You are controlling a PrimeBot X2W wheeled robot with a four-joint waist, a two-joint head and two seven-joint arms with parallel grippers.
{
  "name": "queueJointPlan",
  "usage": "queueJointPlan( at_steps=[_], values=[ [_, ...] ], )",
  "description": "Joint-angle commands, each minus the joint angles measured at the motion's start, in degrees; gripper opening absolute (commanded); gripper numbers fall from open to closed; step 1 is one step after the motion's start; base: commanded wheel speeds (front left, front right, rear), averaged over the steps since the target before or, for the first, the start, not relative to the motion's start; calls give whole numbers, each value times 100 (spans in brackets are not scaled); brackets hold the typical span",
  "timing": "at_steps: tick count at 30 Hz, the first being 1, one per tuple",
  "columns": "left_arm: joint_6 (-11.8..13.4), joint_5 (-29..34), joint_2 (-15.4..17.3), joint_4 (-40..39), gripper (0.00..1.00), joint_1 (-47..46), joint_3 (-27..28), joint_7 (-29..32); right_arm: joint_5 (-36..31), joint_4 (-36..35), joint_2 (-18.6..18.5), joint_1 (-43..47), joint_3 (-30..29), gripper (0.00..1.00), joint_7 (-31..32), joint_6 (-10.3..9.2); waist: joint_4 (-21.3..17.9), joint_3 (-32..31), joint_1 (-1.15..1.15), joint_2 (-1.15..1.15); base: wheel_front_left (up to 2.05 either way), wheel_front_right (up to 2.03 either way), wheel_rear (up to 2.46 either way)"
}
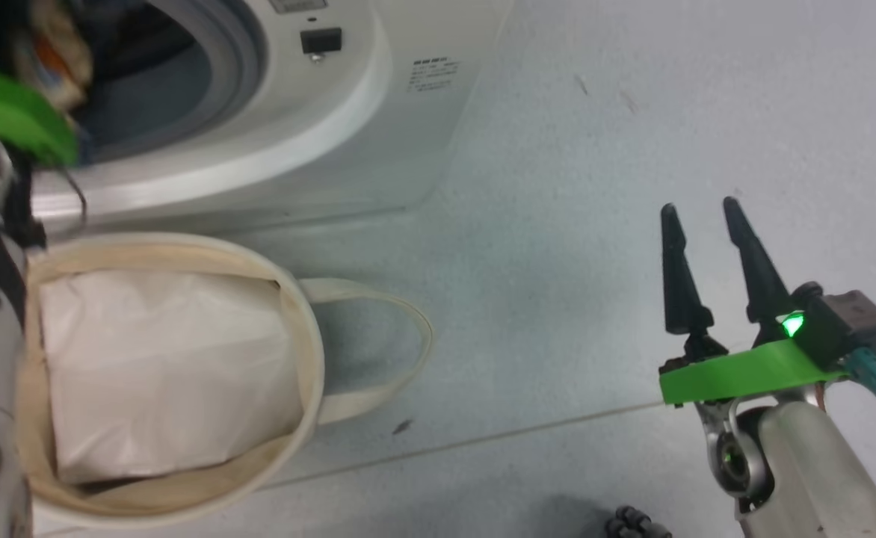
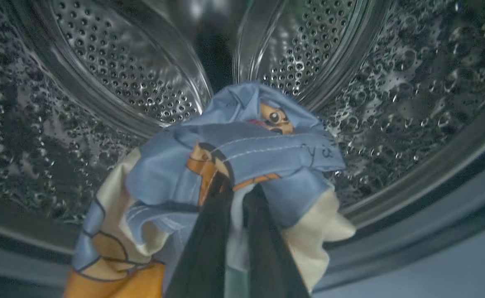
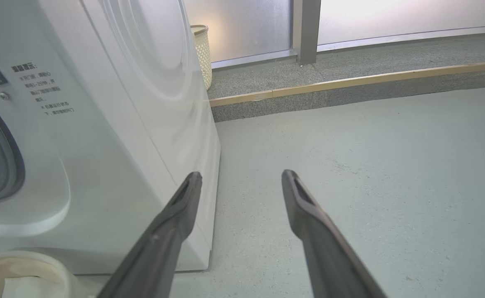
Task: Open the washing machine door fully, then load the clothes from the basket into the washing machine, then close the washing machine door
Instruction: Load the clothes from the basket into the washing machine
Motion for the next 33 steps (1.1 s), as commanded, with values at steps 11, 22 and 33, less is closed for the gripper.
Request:
queueJointPlan(
  at_steps=[11,22,33],
  values=[
    [-162,67,336,-1964,0,-743,443,-28,-236,-523,161,135,-251,100,-71,3,-252,875,0,0,0,0,0],
    [-485,202,261,-1147,100,-739,571,-28,-364,-595,226,161,-274,100,-71,3,-185,928,0,0,2,2,2],
    [-409,225,169,1107,100,-1253,307,511,-303,-457,165,147,-183,100,-71,3,-174,500,0,0,0,0,0]
  ],
)
